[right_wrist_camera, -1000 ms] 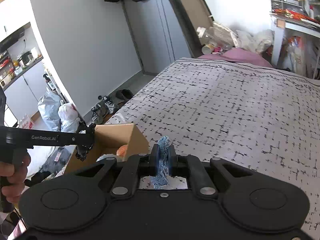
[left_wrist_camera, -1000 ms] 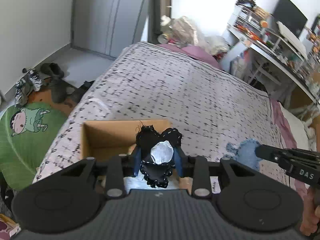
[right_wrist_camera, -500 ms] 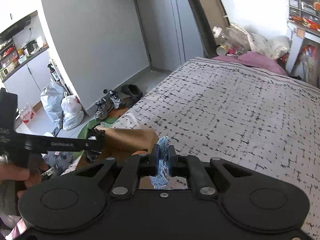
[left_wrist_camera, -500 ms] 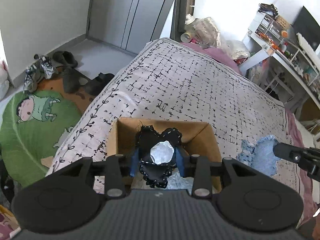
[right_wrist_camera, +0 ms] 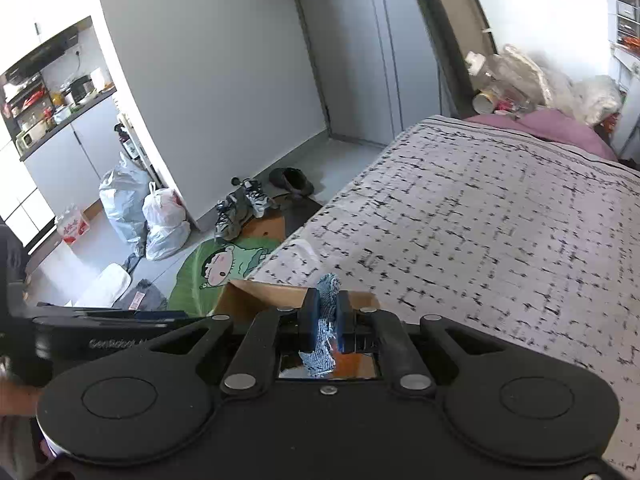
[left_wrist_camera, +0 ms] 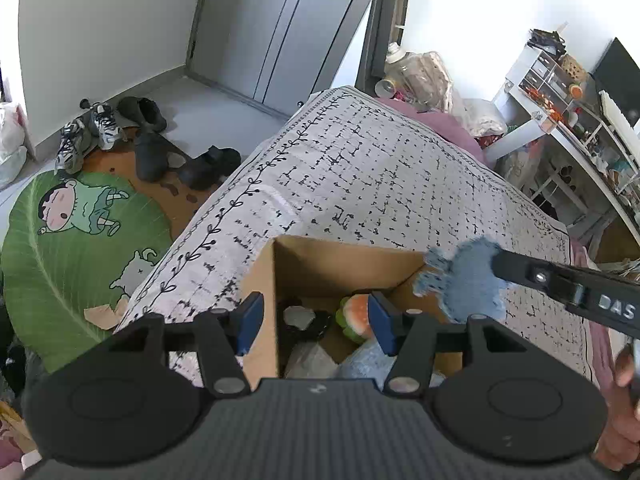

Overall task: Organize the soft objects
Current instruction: 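Release the black-and-white plush into the box while the right gripper drops the blue plush in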

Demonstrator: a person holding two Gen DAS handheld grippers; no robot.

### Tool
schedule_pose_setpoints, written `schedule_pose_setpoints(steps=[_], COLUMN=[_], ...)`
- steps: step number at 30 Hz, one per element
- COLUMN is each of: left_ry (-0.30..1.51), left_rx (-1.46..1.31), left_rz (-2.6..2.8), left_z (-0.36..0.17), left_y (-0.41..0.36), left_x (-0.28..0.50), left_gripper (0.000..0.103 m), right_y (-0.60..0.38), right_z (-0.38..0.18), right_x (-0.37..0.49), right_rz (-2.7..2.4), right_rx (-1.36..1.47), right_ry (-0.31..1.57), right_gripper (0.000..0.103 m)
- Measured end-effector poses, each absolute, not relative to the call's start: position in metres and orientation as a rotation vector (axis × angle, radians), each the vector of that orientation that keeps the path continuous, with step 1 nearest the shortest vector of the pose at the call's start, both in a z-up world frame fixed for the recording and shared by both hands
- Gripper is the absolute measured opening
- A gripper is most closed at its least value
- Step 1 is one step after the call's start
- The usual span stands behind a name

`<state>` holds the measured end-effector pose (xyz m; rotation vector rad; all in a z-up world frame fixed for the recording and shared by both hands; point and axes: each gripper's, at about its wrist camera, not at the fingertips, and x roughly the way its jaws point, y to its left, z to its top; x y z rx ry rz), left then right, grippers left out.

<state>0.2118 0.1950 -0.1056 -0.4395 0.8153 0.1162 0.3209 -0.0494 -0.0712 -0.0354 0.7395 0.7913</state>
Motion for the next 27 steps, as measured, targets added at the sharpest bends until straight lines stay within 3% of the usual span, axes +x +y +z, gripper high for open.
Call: schedule_pose_setpoints(steps=[3, 8, 13, 17, 21, 25, 27], left_ry=[0.813, 0.802, 0.796, 0.798, 0.797, 0.8, 0.798], left_rx=[-0.435, -0.427, -0.429, -0.425, -0.414, -0.401, -0.392], left_rz=[0.13, 0.148, 0.158, 0.154, 0.142, 0.14, 0.136], left_z=[-0.103, -0.099, -0.096, -0.095, -0.093, -0.087, -0.081], left_y=[0.198, 0.203, 0.205, 0.202, 0.195, 0.187, 0.182], left_x=[0.205, 0.197, 0.189, 0.184, 0.179, 0.176, 0.173], left_gripper=[0.069, 0.072, 0.08, 0.085, 0.092, 0.093, 0.099], right_y=[-0.039, -0.026, -0.032, -0.053, -0.073, -0.089, -0.097], right_z=[-0.073, -0.073, -0.071, -0.068, -0.066, -0.062, -0.06], right_x=[0.321, 0.32, 0.317, 0.312, 0.306, 0.3, 0.297], right_rz=[0.809, 0.863, 0.846, 0.812, 0.788, 0.779, 0.773], right_rx=[-0.026, 0.021, 0.032, 0.035, 0.033, 0.039, 0.046], right_ry=[0.751, 0.752, 0.755, 0.763, 0.766, 0.767, 0.765], right_gripper=[0.009, 0.012, 0.044, 0.045, 0.056, 0.058, 0.062])
